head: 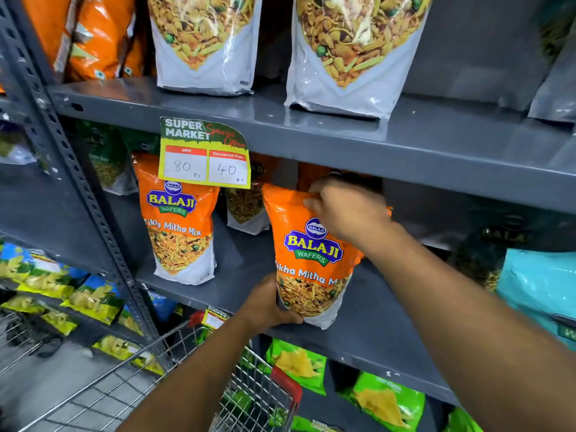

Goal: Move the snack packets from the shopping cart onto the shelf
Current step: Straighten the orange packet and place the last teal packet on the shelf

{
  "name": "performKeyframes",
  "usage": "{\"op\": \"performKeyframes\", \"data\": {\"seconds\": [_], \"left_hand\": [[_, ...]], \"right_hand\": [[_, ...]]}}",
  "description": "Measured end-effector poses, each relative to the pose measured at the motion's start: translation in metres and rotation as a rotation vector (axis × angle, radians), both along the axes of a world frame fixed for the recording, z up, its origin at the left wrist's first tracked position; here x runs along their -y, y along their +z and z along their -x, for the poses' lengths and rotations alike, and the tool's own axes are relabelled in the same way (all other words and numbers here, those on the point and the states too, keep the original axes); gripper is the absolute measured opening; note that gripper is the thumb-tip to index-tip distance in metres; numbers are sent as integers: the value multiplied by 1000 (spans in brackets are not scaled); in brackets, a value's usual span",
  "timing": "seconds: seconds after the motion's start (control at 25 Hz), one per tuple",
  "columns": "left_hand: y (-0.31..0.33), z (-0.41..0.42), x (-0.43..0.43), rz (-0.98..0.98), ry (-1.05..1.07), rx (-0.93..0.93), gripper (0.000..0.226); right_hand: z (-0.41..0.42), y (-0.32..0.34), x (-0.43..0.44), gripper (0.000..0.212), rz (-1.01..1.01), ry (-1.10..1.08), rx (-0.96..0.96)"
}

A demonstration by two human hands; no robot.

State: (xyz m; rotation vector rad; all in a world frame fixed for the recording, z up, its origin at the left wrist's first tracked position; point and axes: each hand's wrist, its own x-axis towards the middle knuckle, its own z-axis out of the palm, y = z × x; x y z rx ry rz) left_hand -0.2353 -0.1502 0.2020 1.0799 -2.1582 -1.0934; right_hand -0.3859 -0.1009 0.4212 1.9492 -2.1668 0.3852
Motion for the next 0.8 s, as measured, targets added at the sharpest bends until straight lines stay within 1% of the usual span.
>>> {"op": "performKeyframes", "data": {"seconds": [0.08,0.12,0.16,0.2,0.24,0.28,0.32,0.36,0.4,0.44,0.48,0.52,0.6,0.64,0.68,0.76,0.8], "left_hand": [[3,2,-1,1,10,6,71],[6,0,-3,-1,15,-4,73],[9,-1,-6,14,33,-21,78],[9,-2,-12,98,80,-39,86],[8,-3,-20,236,155,-72,98],[5,2,-33,416,206,-101,108],[4,11,-53,568,210,-143,111],[0,24,-77,641,141,-186,109],[-3,46,-102,631,3,-219,109],[-1,73,-124,539,-158,-217,112],[7,105,-142,389,-267,-211,119],[16,139,-155,230,-319,-209,127],[29,208,-166,28,-355,-165,137],[28,236,-169,-31,-387,-146,135],[26,256,-170,-92,-419,-134,127],[20,276,-170,-136,-405,-82,103],[13,275,-167,-129,-386,-65,89]], "right_hand": [[-3,-11,-6,34,132,-18,-87],[-4,-17,-15,36,204,-52,-142],[-3,-21,-25,42,268,-80,-155],[3,-24,-37,48,341,-82,-151],[12,-29,-50,49,405,-72,-173],[29,-33,-69,47,419,-79,-218],[48,-37,-87,43,405,-102,-262],[66,-36,-103,39,364,-141,-282],[85,-33,-119,36,301,-201,-278],[101,-26,-132,34,220,-266,-261],[116,-19,-142,34,145,-326,-239],[130,-12,-150,34,85,-364,-228],[158,-1,-164,31,36,-393,-282],[172,2,-171,28,14,-398,-315],[183,3,-176,26,-12,-389,-318],[195,3,-180,23,-23,-323,-235],[196,-1,-182,22,16,-273,-223]]}}
